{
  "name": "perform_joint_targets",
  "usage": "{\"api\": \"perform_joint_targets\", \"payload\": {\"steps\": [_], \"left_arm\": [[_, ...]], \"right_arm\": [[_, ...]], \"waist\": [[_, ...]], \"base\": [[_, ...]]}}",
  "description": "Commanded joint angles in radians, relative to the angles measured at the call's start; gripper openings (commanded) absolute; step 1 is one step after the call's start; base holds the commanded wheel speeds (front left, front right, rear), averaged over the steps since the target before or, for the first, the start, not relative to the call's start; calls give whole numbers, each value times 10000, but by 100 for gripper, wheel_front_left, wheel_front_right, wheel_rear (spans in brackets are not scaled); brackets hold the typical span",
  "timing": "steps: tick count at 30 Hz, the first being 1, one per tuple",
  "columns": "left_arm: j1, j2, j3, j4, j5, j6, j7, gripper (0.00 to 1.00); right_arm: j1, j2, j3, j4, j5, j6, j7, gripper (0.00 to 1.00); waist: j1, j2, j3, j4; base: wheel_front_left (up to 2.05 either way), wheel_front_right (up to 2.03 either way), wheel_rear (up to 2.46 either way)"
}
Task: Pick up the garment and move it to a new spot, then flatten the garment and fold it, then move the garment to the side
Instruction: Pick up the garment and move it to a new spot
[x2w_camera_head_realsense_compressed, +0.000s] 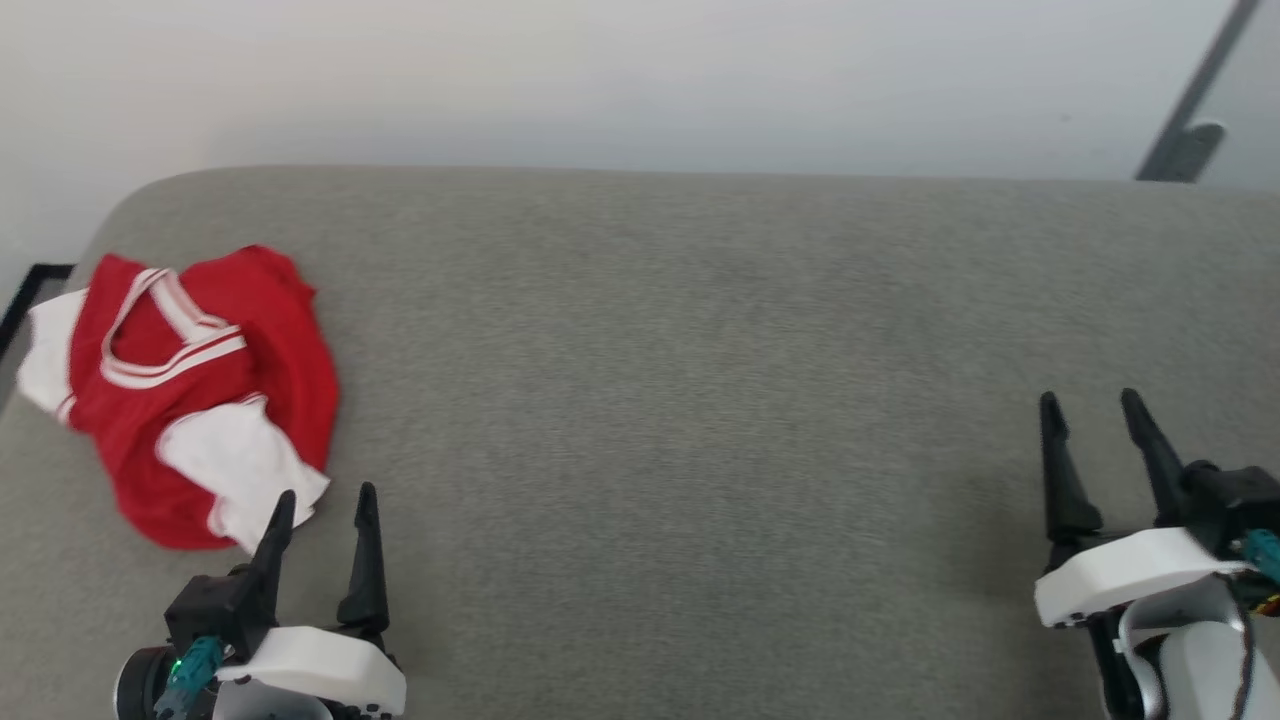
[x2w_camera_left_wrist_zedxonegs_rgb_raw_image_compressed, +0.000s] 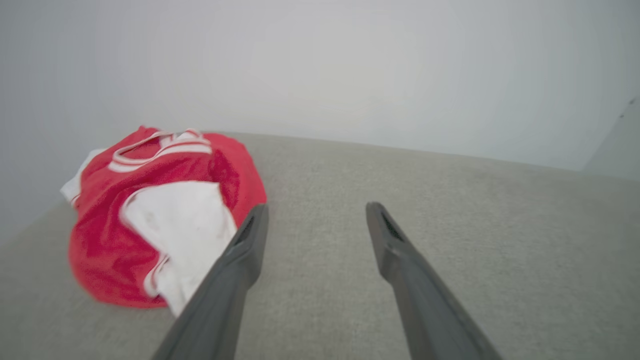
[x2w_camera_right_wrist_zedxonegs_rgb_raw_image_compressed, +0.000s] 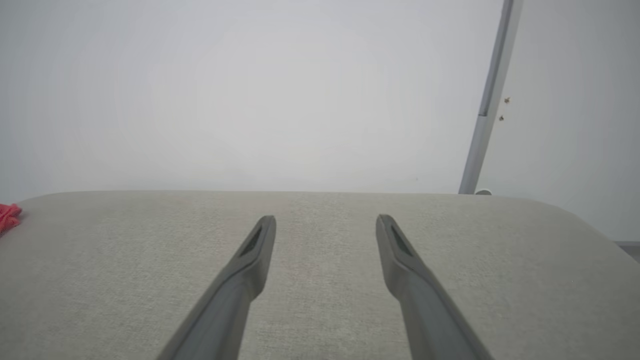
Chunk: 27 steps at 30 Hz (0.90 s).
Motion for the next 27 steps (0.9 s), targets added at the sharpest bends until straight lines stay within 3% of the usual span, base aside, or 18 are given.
{"api": "perform_joint_targets", "payload": {"steps": [1,8,18,27], "left_arm": [[34,-6,78,-8,210,-12,-69,100],[413,-73,305,88,388,-40,-190,100],[1021,-90,460,-37,-248,127,-183,100],[1383,-97,404,-338,-637,345,-185,100]], "right_arm": [[34,56,98,-35,-155,0,-92,100],[138,240,1025,74,-545,-1,-216,100],[106,561,2024,294,-267,-1,-214,100],[-170,658,2344,400,-156,-1,-214,100]], "waist": [[0,0,-37,379],[0,0,-180,1852],[0,0,-412,3675],[0,0,-327,4153]], "base": [[0,0,0],[0,0,0],[0,0,0],[0,0,0]]}}
